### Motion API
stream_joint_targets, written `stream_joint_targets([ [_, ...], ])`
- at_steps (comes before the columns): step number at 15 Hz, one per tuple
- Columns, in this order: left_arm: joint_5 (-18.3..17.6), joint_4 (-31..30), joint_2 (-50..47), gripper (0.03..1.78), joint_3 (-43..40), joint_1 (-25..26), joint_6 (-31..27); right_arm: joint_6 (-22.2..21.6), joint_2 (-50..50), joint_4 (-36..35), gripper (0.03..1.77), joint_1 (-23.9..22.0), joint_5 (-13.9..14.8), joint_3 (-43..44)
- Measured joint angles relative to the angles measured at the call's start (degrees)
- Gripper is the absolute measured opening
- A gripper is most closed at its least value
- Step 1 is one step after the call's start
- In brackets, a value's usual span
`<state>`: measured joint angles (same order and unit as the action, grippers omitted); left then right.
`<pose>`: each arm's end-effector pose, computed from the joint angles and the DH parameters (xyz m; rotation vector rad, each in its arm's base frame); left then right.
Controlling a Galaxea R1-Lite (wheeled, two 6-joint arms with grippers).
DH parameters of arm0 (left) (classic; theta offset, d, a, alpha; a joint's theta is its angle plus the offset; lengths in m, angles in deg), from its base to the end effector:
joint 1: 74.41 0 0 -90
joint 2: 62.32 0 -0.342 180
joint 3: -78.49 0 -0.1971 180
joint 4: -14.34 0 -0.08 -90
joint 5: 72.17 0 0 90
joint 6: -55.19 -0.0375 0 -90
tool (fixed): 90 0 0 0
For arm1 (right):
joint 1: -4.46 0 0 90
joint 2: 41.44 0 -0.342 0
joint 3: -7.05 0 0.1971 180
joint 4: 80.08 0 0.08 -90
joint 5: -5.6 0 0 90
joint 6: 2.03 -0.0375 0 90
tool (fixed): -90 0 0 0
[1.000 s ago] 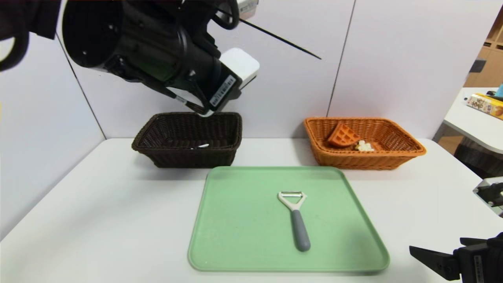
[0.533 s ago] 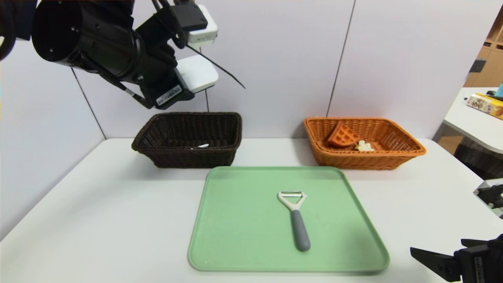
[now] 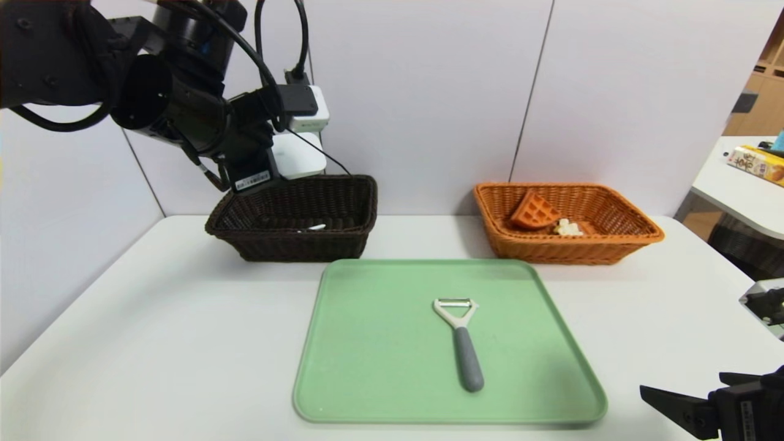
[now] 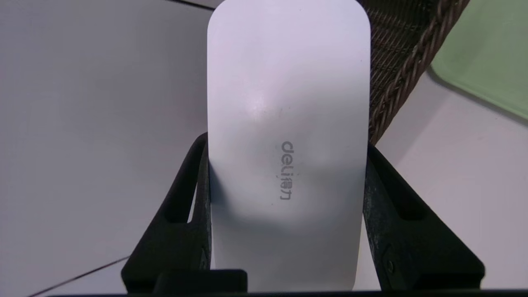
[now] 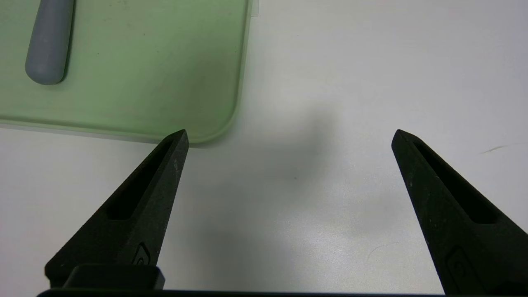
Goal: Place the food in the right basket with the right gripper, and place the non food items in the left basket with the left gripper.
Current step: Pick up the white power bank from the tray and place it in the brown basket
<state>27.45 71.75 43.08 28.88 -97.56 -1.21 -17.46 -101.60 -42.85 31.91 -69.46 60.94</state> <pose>0.3410 -0.1390 0.3503 1.1141 0.3912 -0.4847 0.1021 0.0422 0.1951 -0.0180 0.7283 0.1103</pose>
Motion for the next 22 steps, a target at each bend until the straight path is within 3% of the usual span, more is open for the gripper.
stream_joint_targets([
  [2, -2.4, 0.0, 1.6, 1.01, 0.0, 0.9, -1.5, 0.0, 0.4, 0.1, 1.70, 0.0, 0.0, -0.3],
  [5, -6.4, -0.2, 4.1, 1.00, 0.0, 3.7, -8.4, 0.0, 1.0, 0.0, 1.70, 0.0, 0.1, -0.8],
  [9, -7.4, -1.0, 7.9, 1.00, 0.4, 6.3, -10.5, 0.1, 1.0, 0.0, 1.70, 0.0, 0.2, -0.7],
  [14, -7.6, -6.4, 13.0, 1.00, 0.7, 8.2, -13.7, 0.1, 0.7, -0.1, 1.70, 0.0, 0.1, -0.5],
  [21, -7.5, -7.3, 16.8, 1.00, 0.7, 8.6, -13.8, 0.1, 0.2, -0.1, 1.70, -0.1, 0.0, -0.9],
  [22, -7.4, -8.0, 17.0, 1.06, 0.8, 8.7, -13.7, 0.1, 0.1, 0.0, 1.70, 0.0, 0.0, -0.9],
])
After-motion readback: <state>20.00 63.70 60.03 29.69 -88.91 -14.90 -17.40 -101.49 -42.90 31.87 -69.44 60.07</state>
